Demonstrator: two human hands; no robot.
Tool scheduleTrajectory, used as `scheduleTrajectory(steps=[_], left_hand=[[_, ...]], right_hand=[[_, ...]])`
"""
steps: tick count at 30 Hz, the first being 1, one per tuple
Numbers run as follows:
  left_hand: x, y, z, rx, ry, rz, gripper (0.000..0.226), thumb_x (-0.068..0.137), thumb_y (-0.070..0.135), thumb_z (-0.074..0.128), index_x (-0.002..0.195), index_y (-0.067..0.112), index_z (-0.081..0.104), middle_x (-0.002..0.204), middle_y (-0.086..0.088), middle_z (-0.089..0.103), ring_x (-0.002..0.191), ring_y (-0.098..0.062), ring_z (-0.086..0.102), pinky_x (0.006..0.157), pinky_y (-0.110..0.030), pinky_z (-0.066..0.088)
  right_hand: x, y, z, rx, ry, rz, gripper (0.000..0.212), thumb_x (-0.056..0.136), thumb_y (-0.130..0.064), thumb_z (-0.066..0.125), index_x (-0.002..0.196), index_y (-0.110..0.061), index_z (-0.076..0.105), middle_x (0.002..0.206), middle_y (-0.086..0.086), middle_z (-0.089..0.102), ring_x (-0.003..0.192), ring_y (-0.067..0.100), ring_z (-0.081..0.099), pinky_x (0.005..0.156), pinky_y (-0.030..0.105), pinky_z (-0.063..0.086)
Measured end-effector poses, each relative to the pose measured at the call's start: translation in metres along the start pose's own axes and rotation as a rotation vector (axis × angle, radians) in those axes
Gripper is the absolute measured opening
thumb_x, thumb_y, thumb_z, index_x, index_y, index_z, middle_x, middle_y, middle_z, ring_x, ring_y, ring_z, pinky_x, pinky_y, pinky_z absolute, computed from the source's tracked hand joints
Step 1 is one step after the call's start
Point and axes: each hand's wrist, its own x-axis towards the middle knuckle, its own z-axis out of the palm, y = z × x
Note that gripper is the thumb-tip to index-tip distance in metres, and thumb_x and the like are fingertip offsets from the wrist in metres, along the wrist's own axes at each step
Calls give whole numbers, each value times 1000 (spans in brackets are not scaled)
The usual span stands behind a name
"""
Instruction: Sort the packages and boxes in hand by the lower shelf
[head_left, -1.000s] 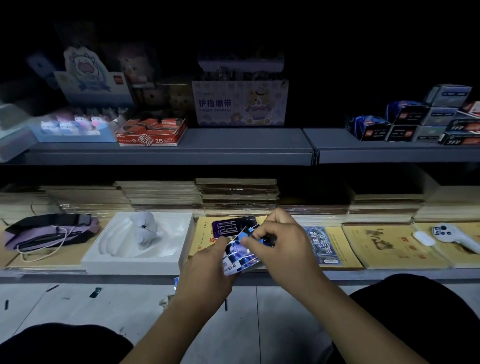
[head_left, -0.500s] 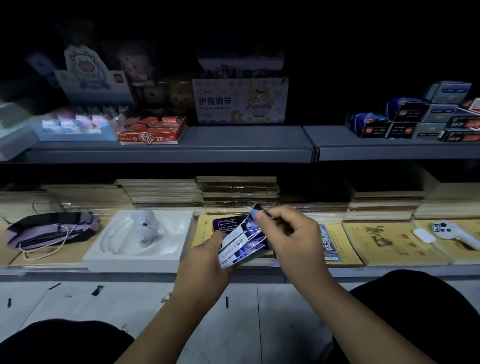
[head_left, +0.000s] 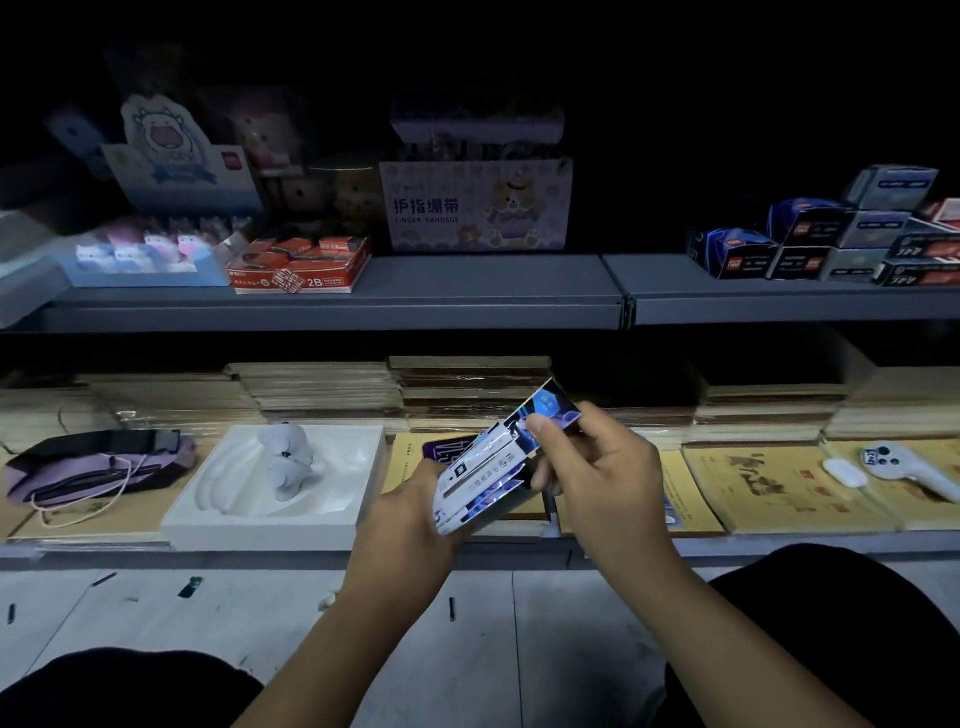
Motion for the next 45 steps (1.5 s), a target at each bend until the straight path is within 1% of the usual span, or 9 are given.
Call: scheduleTrajectory(steps=[3,8,12,24,31,35,37,40,45], left_hand=[[-1,-2,-1,-90,-1,-41,42,86,37,78,116,41,49,96,20,66,89,-4,65,72,-28,59],[3,-10,-4,-276,99,-134,37,80,25,84,107,30,60,93,10,72,77,0,66,55,-10,46],[3,-10,-7,-402,123,-164,40,77,21,88,108,27,63,91,14,75,77,8,66,57,-7,47],[-1,-6,-6,-442,105,-166,47,72,26,91,109,31,62,94,19,75,84,2,71,60,-10,52],[-3,-2,0,-389,59,-140,53,70,27,92,113,28,61,103,11,74,86,-5,71,62,-15,55],[-2,-1,1,-353,61,-127,55,71,29,92,116,28,60,106,11,72,90,-5,69,62,-12,53],[-2,0,0,-343,62,-131,57,71,30,91,118,28,60,106,11,72,89,-5,69,58,-10,51],[-2,0,-1,-343,61,-132,56,71,30,91,118,27,60,105,11,72,88,-4,69,57,-9,51],[-3,3,-2,-334,56,-123,53,70,31,92,110,34,59,97,20,70,83,4,67,57,-9,51]], right_hand=[[6,-6,-9,119,119,22,13,99,-12,65,89,-6,71,57,13,67,51,20,64,52,28,52],[20,-11,-31,144,330,2,12,99,-13,65,91,-7,71,63,8,71,57,24,70,61,36,59],[25,-10,-37,116,389,-12,16,100,-15,66,90,-3,69,62,7,71,58,26,71,64,42,61],[14,-5,-27,25,299,-58,18,98,-13,67,83,-4,66,59,2,70,55,16,70,60,38,60],[3,9,-7,-439,124,-424,11,93,-15,71,85,-9,66,68,-2,56,55,17,53,50,41,47],[-6,16,6,-537,-50,-263,31,90,-28,73,112,-29,50,61,-16,50,50,4,48,45,25,39],[-5,18,8,-519,-84,-207,31,92,-32,70,115,-30,49,68,-14,57,54,4,52,49,27,41],[-3,17,6,-447,-71,-184,24,94,-32,68,112,-29,53,73,-12,62,59,8,56,56,37,50],[-5,15,4,-440,-45,-241,12,91,-22,73,99,-24,63,72,-14,62,60,7,53,57,35,51]])
